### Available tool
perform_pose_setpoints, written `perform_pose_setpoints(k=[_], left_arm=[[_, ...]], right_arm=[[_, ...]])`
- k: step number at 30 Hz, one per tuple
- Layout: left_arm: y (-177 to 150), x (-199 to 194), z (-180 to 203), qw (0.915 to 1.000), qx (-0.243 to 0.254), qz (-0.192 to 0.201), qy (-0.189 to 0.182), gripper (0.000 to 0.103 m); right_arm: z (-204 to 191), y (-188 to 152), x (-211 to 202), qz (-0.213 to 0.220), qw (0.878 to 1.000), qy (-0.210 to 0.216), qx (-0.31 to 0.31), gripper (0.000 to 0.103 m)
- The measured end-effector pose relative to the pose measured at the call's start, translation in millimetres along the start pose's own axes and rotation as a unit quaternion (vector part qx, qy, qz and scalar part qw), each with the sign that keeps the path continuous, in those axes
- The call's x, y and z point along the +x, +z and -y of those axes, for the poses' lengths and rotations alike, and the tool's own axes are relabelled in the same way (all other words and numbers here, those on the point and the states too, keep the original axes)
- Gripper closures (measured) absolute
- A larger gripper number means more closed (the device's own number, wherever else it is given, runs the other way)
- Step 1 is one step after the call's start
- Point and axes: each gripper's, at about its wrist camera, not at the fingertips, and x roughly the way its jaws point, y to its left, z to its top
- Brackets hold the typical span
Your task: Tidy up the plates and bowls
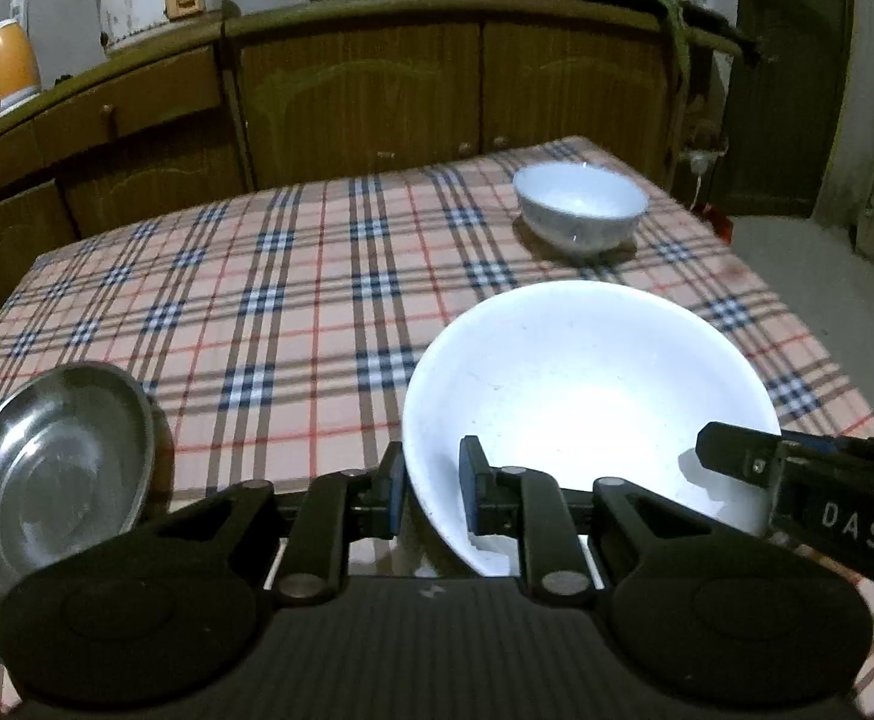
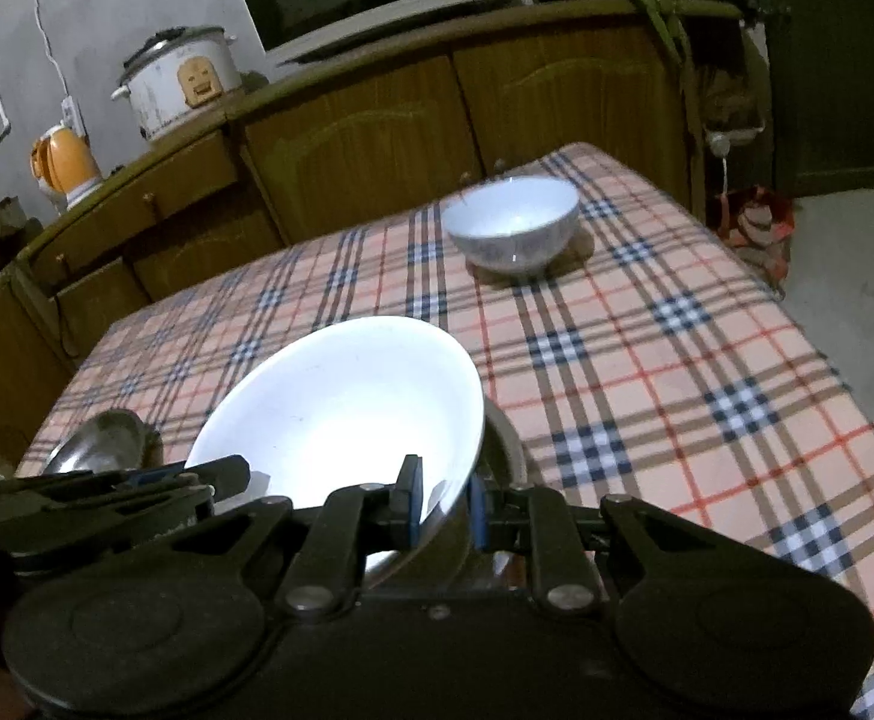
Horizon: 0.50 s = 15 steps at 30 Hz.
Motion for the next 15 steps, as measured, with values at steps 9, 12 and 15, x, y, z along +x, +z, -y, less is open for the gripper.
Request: perform_pose_setpoints(k=[9, 12, 15], left_arm=[[-8, 10, 2, 0.9997, 0.022, 0.003, 0.008, 0.083], [-8, 11, 3, 0.9996, 0.025, 0.005, 0.010, 0.083], [-9, 11, 8, 0.9990, 0.041, 0.009, 0.017, 0.080]], right_arm=[[3, -13, 16, -0.009, 1.000, -0.004, -0.002, 0.081], [2, -13, 17, -0.009, 1.000, -0.006, -0.006, 0.081], [1, -13, 18, -0.011, 1.000, -0.010, -0.009, 0.081]])
